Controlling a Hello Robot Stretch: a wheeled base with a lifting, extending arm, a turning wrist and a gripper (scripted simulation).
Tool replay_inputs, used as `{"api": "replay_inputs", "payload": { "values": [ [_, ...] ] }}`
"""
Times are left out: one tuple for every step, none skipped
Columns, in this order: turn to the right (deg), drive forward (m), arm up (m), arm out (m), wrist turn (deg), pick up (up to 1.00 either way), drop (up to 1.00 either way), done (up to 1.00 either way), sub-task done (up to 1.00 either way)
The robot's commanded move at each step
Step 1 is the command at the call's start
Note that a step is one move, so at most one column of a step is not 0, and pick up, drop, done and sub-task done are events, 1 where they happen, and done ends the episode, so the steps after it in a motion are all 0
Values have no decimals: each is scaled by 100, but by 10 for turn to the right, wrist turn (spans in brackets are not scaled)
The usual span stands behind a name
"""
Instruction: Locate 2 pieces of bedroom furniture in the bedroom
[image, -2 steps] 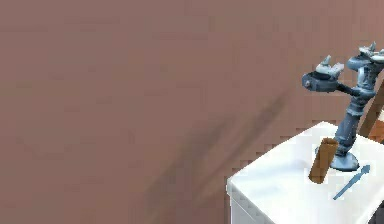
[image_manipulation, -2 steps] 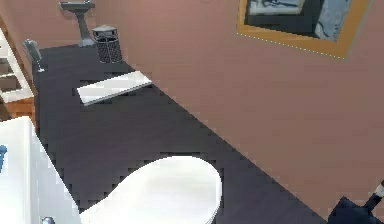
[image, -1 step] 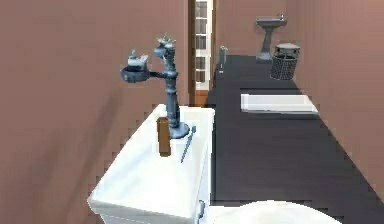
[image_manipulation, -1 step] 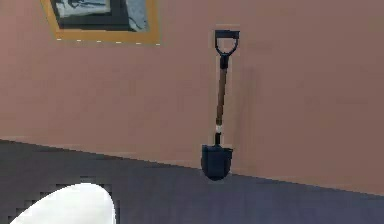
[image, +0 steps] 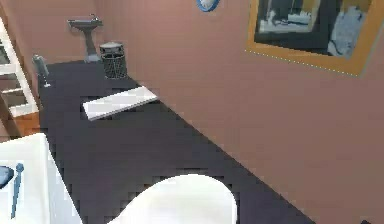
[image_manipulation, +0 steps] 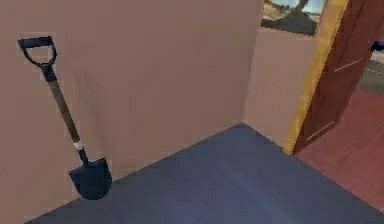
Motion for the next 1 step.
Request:
{"api": "replay_inputs", "payload": {
  "values": [
    [450, 0, 0, 0, 0, 0, 0, 0, 0]
  ]
}}
